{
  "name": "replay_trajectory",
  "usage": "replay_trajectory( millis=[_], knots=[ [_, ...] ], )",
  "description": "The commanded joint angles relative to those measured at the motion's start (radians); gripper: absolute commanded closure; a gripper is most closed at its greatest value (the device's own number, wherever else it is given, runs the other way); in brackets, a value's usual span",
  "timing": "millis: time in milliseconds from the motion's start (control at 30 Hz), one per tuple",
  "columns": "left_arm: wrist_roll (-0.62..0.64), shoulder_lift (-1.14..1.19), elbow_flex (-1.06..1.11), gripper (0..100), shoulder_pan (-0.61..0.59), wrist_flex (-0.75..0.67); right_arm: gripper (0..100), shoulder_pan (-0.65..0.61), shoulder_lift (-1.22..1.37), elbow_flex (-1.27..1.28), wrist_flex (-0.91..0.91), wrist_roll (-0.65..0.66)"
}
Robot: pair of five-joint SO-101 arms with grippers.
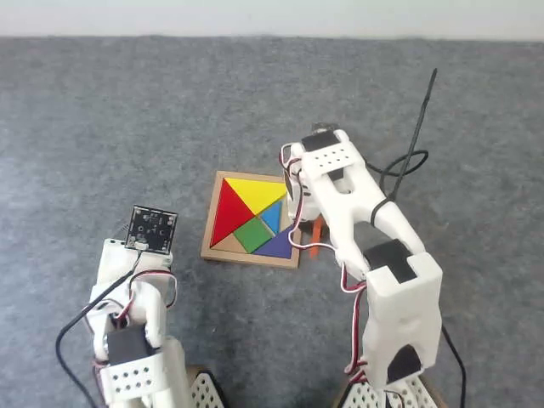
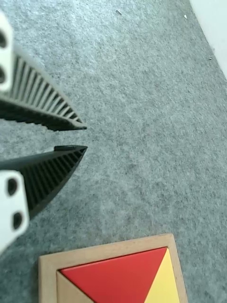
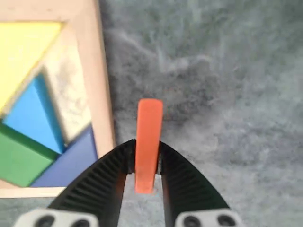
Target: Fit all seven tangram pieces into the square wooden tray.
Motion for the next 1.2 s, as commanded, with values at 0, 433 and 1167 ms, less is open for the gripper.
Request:
replay_trajectory(
  millis=[0,433,1167],
  knots=[
    [-0.009,-0.014,-0.013,95,-0.008,-0.026,96.7,-0.019,-0.045,-0.094,0.016,0.015],
    [-0.009,-0.014,-0.013,95,-0.008,-0.026,96.7,-0.185,-0.005,-0.132,-0.202,0.11],
    [-0.009,-0.014,-0.013,95,-0.008,-0.026,76.8,-0.079,-0.012,-0.21,-0.101,0.143]
  ],
)
